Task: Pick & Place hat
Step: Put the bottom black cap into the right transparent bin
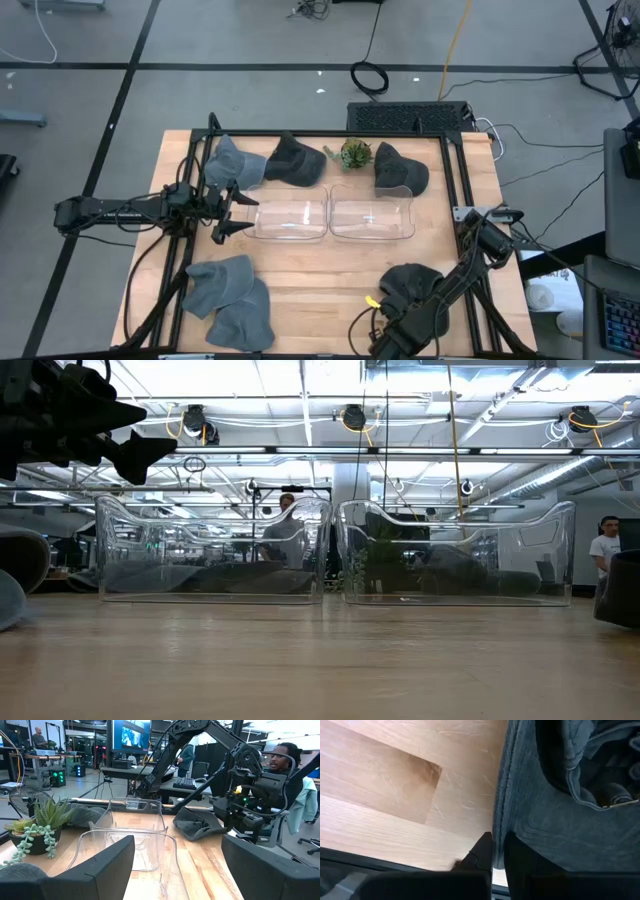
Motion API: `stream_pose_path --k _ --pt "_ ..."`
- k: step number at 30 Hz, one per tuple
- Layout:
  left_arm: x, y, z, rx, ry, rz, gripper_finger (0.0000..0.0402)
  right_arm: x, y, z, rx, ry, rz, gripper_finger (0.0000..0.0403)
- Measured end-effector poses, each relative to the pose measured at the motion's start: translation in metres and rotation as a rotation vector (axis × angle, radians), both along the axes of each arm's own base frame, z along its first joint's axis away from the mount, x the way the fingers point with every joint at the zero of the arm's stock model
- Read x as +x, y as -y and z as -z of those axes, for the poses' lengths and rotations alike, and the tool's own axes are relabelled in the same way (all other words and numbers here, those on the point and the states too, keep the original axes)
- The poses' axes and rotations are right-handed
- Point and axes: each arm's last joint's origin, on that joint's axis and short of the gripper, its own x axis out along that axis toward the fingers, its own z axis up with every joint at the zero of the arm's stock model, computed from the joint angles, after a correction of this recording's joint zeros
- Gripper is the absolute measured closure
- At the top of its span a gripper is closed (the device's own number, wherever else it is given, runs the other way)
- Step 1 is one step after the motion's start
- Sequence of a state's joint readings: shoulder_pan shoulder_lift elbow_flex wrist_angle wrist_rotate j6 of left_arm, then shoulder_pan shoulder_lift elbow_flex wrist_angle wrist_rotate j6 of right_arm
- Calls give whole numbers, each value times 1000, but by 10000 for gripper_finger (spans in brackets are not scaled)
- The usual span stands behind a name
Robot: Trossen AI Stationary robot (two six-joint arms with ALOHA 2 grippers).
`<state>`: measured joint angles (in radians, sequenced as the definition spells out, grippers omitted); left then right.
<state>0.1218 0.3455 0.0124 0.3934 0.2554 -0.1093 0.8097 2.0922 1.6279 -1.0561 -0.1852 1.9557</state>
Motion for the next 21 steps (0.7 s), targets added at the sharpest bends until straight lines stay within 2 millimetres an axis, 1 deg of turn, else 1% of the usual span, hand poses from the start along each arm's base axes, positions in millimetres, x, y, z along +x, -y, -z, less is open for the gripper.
stream_pose_path --k 3,6,9,14,21 --pt "0 0 0 0 0 0 96 -1 1 -3 8 1 -16 398" --pt "0 0 0 0 -1 0 96 -4 4 -13 -5 -9 -31 401" --pt "0 0 0 0 -1 0 96 -6 11 -30 -38 -20 -55 402" --pt "0 0 0 0 -1 0 96 -9 26 -64 -71 38 -109 402" --pt "0 0 0 0 0 0 96 -20 52 -100 -84 51 -187 403"
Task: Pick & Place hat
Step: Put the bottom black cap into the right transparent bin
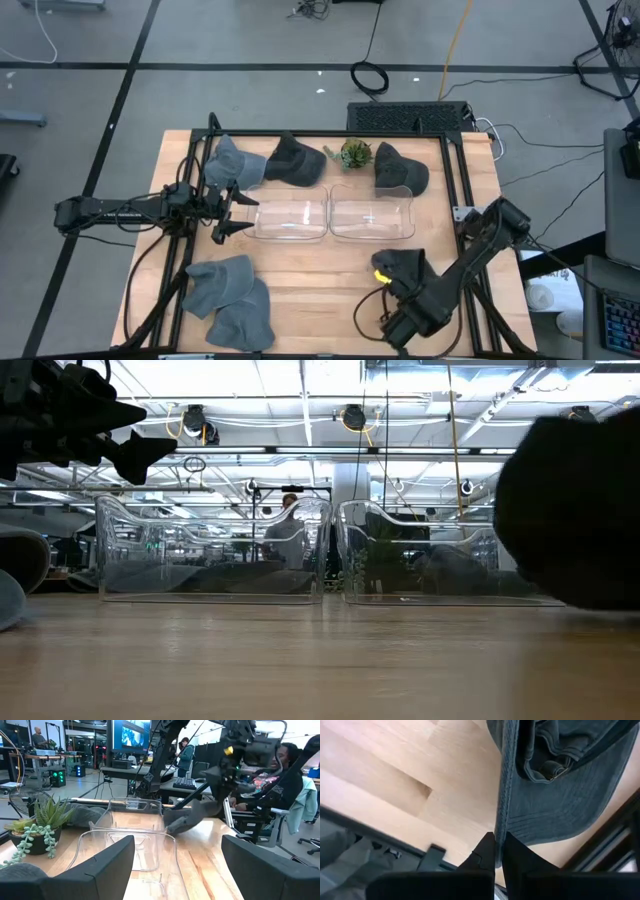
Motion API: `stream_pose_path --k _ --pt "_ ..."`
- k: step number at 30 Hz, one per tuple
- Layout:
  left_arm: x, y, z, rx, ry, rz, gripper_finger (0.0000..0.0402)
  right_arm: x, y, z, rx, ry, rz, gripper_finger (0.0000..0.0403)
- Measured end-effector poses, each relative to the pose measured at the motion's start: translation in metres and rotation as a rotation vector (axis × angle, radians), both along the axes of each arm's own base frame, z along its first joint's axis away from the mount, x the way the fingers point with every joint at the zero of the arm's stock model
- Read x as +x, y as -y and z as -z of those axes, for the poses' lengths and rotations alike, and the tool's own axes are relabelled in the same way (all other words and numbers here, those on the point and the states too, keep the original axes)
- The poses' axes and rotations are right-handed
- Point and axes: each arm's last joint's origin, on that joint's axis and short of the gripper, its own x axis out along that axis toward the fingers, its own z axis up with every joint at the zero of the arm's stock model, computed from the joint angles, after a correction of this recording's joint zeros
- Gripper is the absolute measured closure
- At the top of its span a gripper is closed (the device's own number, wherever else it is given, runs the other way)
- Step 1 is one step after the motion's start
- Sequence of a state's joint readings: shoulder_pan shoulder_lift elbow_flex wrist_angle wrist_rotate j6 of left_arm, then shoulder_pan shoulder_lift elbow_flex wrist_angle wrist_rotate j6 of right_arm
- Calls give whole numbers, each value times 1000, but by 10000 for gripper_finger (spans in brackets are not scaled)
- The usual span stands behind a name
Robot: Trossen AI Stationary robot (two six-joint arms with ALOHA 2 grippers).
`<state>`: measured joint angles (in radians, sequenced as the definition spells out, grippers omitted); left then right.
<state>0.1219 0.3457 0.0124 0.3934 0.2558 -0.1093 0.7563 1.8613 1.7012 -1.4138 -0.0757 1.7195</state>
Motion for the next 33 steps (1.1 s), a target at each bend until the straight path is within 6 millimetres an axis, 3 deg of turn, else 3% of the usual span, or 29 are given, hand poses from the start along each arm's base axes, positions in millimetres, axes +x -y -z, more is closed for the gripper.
stream_pose_path --k 10,22,33 --pt "0 0 0 0 0 0 96 -15 28 -45 22 142 -169 403" --pt "0 0 0 0 0 0 96 -34 51 -84 -24 362 -378 403" --pt "0 0 0 0 0 0 96 -27 70 -94 -264 514 -429 403"
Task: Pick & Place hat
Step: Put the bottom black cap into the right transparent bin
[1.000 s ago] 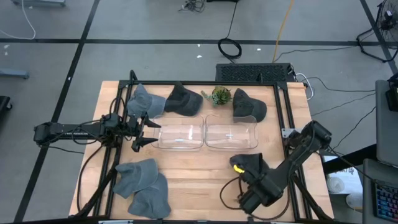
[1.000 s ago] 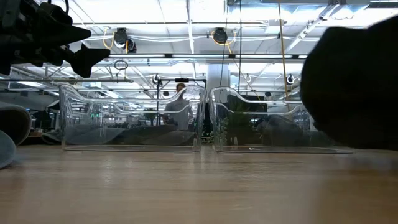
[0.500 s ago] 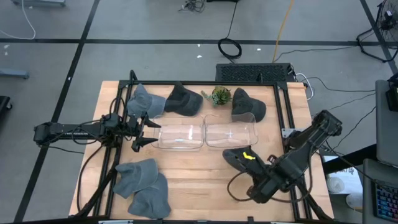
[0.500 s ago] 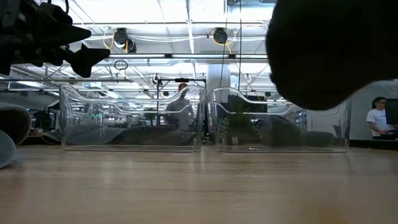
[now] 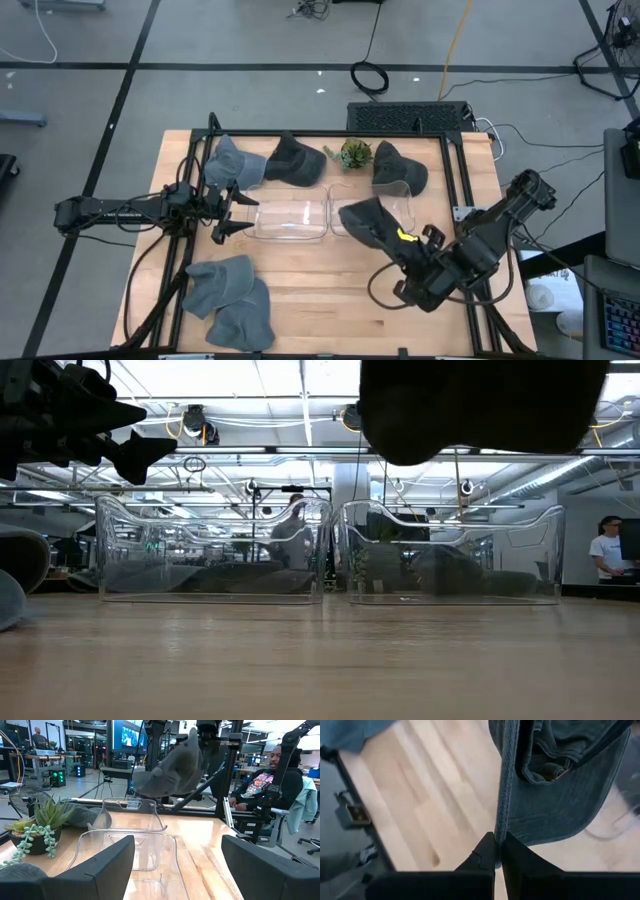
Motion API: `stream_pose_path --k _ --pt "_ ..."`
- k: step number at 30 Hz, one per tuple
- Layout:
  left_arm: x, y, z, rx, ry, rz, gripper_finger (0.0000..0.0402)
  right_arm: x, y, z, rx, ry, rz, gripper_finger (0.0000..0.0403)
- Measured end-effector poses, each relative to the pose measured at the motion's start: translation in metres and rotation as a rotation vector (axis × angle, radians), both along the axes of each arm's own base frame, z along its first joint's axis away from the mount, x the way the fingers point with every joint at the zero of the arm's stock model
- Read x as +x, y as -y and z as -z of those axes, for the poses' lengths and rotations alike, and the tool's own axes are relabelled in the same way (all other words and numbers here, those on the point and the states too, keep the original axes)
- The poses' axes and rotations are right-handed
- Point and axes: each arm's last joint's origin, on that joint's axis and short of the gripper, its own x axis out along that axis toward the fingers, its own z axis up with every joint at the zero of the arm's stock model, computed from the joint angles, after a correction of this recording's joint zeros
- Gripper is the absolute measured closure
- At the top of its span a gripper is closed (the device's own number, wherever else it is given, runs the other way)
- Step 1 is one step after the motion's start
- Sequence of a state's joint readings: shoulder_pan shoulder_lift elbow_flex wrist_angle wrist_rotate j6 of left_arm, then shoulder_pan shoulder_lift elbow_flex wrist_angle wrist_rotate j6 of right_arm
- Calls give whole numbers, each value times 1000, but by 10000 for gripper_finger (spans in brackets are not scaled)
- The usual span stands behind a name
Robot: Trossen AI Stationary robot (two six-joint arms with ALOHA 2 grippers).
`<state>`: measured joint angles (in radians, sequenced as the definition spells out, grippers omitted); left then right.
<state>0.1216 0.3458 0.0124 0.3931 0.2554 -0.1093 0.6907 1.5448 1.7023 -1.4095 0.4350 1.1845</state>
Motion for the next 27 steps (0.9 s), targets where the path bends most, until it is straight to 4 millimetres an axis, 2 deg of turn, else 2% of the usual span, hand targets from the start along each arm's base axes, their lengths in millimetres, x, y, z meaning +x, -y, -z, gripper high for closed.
stream_pose_path --k 18,27 --pt "0 0 0 0 0 0 96 22 17 -9 -309 270 66 403" --pt "0 0 -1 -19 7 1 96 43 36 -16 -395 359 123 403"
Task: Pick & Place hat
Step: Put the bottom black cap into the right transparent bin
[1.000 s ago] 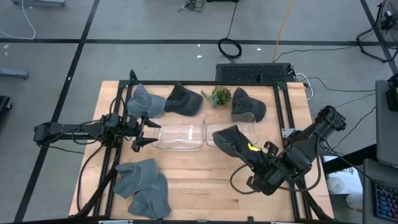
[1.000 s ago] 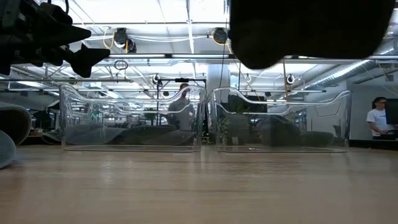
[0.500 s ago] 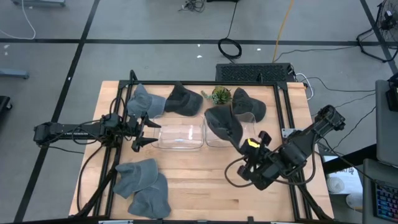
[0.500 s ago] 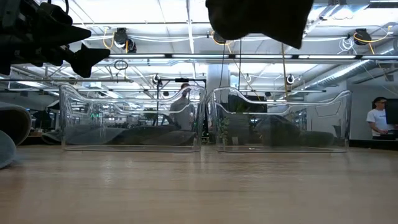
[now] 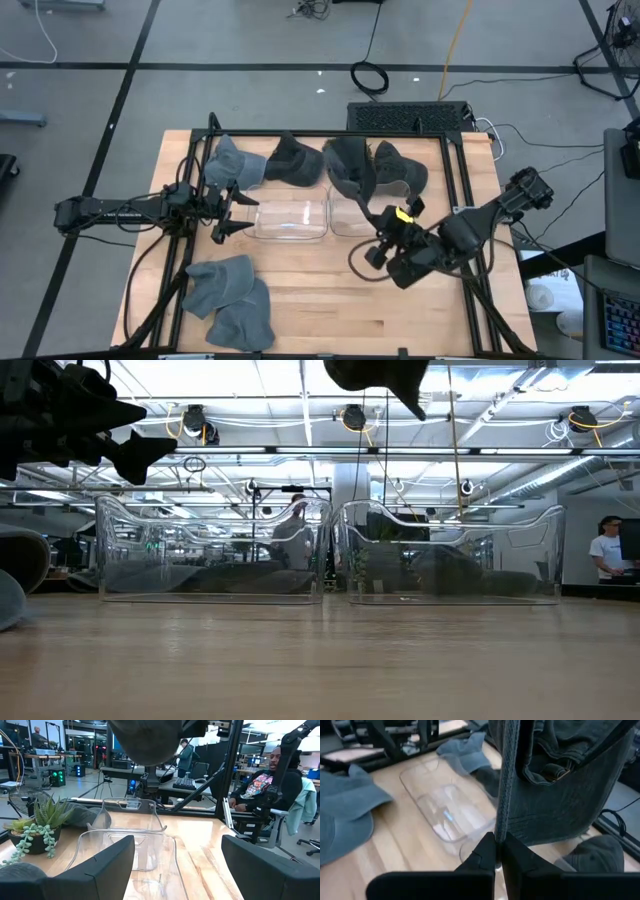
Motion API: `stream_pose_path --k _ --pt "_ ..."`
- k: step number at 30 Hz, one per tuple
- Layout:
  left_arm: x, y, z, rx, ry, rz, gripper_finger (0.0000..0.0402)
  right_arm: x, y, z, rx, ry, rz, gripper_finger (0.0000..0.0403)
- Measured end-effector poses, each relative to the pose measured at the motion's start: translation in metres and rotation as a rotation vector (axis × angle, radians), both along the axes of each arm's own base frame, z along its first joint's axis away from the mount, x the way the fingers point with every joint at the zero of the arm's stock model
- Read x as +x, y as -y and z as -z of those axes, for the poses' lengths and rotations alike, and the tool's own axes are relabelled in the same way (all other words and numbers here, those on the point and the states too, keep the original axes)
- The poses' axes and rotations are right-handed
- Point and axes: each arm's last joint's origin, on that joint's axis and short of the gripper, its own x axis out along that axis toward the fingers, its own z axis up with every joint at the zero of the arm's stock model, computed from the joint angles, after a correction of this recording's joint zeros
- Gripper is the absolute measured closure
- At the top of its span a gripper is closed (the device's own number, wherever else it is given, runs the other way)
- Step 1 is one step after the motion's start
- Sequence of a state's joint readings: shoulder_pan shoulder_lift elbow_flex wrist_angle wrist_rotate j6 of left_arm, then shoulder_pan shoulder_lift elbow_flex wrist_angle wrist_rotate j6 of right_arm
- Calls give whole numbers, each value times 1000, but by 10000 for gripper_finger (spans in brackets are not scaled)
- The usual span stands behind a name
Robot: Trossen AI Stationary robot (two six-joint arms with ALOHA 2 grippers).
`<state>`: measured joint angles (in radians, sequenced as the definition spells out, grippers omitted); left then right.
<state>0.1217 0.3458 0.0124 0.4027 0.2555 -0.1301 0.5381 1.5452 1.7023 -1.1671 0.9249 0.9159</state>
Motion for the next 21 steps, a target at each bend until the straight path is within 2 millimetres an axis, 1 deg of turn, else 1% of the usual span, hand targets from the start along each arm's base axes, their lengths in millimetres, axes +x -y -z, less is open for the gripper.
stream_pose_path --k 6,9,11,16,21 --pt "0 -1 -6 -184 37 -11 96 16 12 -7 -36 58 1 403" --pt "0 -2 -7 -308 41 -40 96 22 15 -10 -50 79 -9 403" --pt "-1 -2 -9 -366 53 -29 96 26 16 -12 -58 97 -19 403" --pt "-2 -2 -14 -445 100 -21 96 34 14 -21 -95 147 -66 403" --pt "-5 -2 -24 -476 212 1 96 41 11 -33 -145 218 -121 403"
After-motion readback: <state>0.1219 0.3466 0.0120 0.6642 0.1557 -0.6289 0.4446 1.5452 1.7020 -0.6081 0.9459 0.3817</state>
